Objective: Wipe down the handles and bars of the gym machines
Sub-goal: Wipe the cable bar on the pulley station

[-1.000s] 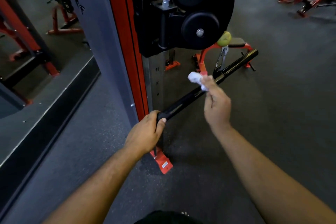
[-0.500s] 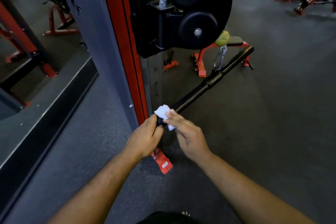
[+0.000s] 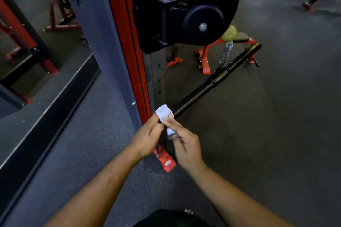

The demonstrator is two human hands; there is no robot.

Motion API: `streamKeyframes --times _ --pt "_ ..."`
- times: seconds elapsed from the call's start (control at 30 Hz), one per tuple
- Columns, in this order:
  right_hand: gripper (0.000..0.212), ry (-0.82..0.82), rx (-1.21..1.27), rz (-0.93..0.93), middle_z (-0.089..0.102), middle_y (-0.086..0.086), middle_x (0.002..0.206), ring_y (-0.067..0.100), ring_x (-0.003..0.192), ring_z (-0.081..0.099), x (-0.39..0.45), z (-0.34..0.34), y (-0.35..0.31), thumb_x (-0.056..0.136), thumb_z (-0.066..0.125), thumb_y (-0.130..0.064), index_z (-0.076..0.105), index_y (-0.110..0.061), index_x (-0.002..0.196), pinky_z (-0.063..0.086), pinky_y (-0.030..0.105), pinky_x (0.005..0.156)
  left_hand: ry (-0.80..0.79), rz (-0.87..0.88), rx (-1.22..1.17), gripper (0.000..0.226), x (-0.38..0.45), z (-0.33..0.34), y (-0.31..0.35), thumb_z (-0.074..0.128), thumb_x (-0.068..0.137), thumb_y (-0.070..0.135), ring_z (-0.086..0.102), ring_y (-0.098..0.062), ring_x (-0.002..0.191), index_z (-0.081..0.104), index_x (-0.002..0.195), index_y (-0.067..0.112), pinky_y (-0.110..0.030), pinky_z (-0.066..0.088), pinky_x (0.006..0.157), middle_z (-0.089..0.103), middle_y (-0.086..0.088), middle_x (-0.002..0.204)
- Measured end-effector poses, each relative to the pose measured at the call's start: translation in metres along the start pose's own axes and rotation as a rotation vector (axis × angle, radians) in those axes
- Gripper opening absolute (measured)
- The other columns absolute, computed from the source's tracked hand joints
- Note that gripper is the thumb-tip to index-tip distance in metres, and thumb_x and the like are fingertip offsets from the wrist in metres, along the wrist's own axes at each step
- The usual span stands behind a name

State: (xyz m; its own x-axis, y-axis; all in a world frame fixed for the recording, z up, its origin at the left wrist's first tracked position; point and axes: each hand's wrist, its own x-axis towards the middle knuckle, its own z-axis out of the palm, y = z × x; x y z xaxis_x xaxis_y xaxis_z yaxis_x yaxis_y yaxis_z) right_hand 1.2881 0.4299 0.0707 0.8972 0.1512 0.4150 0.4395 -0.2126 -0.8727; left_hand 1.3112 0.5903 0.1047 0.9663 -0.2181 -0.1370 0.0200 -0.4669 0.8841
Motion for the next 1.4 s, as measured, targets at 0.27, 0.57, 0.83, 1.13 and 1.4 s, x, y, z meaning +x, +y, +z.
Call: streamKeyframes --times 0.27,0.57,0.83,1.13,1.4 --pt "0.035 0.350 -0.112 0.080 0.068 0.000 0.131 0.008 0.123 0.061 0.052 -0.059 0.005 0.098 0.052 0.003 0.067 -0.006 0.128 0.047 0.029 0.105 0.018 -0.072 0.025 0.075 0.002 -0.001 0.003 0.031 0.088 0.050 0.039 -0.021 0.144 0.023 0.160 0.032 -0.052 0.038 0.116 0.035 -0.003 0.162" --pt "0.048 0.110 -0.495 -0.214 0.061 0.008 0.141 0.022 0.141 0.048 0.046 -0.024 0.013 0.092 0.051 0.015 0.063 -0.003 0.135 0.037 0.040 0.119 0.021 -0.071 -0.078 0.063 0.012 0.005 -0.004 0.035 0.088 0.050 0.048 -0.047 0.124 0.040 0.148 0.033 -0.056 0.044 0.104 0.053 -0.028 0.135" --pt "0.051 -0.059 0.078 0.037 0.066 0.003 0.136 0.019 0.133 0.057 -0.005 -0.024 0.010 0.090 0.048 0.022 0.067 -0.004 0.129 0.043 0.035 0.113 0.019 -0.117 -0.152 0.077 0.012 0.007 -0.010 0.034 0.081 0.068 0.038 -0.015 0.146 0.036 0.154 0.043 -0.051 0.033 0.121 0.041 0.004 0.160" --pt "0.047 0.458 -0.291 -0.006 0.060 -0.001 0.142 0.016 0.135 0.055 0.086 -0.101 0.018 0.096 0.046 0.010 0.063 -0.007 0.137 0.042 0.035 0.115 0.181 0.060 0.290 0.068 0.017 0.004 -0.003 0.028 0.094 0.070 0.062 -0.016 0.092 0.057 0.132 0.022 -0.033 0.045 0.070 0.062 0.005 0.097" --pt "0.044 0.252 -0.534 -0.058 0.060 0.013 0.142 0.025 0.139 0.051 0.076 -0.054 0.029 0.093 0.045 0.004 0.066 -0.004 0.131 0.040 0.037 0.116 0.183 0.052 0.340 0.046 0.018 0.008 0.001 0.033 0.105 0.055 0.059 -0.012 0.083 0.055 0.128 0.022 -0.034 0.044 0.066 0.056 0.011 0.087"
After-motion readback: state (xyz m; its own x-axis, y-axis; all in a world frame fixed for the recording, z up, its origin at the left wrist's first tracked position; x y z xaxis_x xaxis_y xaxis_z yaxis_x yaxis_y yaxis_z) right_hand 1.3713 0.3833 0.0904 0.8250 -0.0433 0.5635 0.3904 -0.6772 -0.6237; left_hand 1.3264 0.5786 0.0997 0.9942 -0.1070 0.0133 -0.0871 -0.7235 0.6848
